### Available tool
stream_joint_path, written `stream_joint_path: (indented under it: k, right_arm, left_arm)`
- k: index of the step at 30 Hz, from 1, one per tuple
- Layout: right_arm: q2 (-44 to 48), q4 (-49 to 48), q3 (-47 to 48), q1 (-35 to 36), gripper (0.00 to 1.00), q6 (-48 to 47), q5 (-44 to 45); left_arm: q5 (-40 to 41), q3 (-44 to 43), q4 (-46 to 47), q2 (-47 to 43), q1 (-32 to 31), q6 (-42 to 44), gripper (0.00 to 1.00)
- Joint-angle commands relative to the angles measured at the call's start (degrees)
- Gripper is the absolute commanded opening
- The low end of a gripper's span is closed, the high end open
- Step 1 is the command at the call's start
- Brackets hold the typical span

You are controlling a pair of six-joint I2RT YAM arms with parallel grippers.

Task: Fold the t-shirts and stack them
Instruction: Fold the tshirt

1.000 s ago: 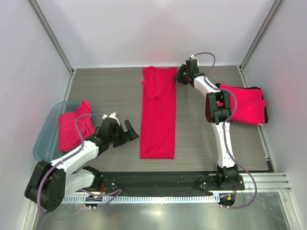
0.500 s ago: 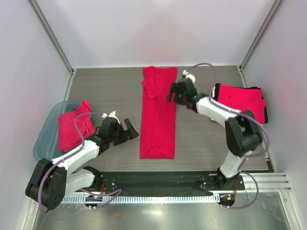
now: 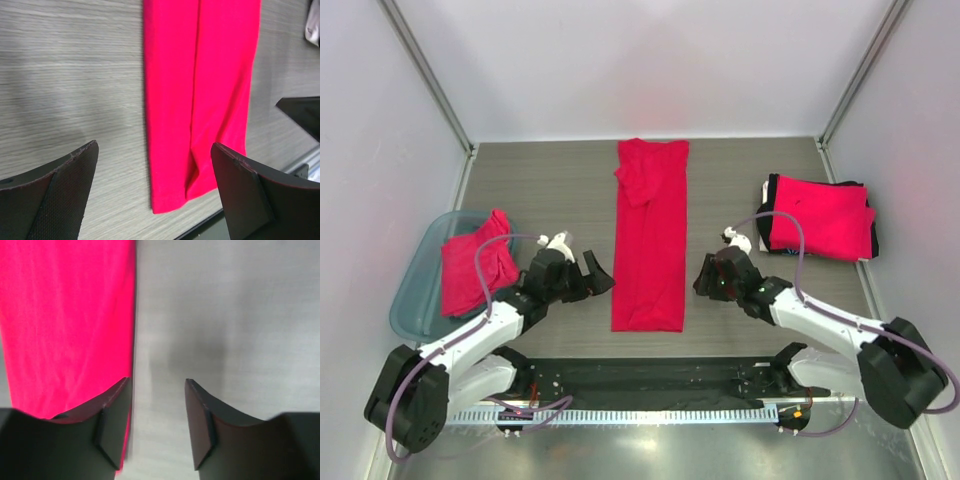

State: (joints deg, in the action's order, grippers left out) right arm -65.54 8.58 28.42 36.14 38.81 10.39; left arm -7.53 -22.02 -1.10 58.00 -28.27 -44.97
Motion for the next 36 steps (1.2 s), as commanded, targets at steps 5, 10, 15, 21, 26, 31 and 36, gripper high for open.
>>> stream_joint_path:
  k: [5, 10, 15, 21, 26, 31, 36]
  right_arm:
    - [8.5, 1.5, -1.7, 4.0, 0.49, 6.5, -6.4]
    - [8.1, 2.5, -2.1, 6.8, 0.49, 8.3, -8.2]
    - [6.2, 4.3, -1.4, 11.0, 0.48, 10.1, -8.1]
    - [3.1, 4.6, -1.4, 14.6, 0.45, 13.7, -7.9]
    - [-0.7, 4.0, -1.1, 16.8, 0.45, 15.2, -7.5]
    - [-3.0, 2.2, -1.4, 17.3, 0.34, 15.5, -8.0]
    - [-1.7, 2.0, -2.6, 17.4, 0.09, 16.3, -8.2]
  left_arm:
    - [-2.4, 0.7, 1.3, -0.8, -2.9, -2.9, 0.81]
    - [-2.0, 1.8, 1.3, 1.3, -4.8, -5.7, 0.71]
    - [-1.6, 2.9, -0.1, 2.9, -7.0, -7.9, 0.70]
    - [-0.8, 3.2, 0.0, 4.6, -10.7, -10.1, 0.62]
    - [0.3, 3.8, 0.3, 5.5, -12.5, -11.7, 0.59]
    - [0.1, 4.0, 0.8, 6.5, -13.3, -12.7, 0.52]
    - [0.0, 4.1, 0.8, 7.7, -13.6, -13.2, 0.41]
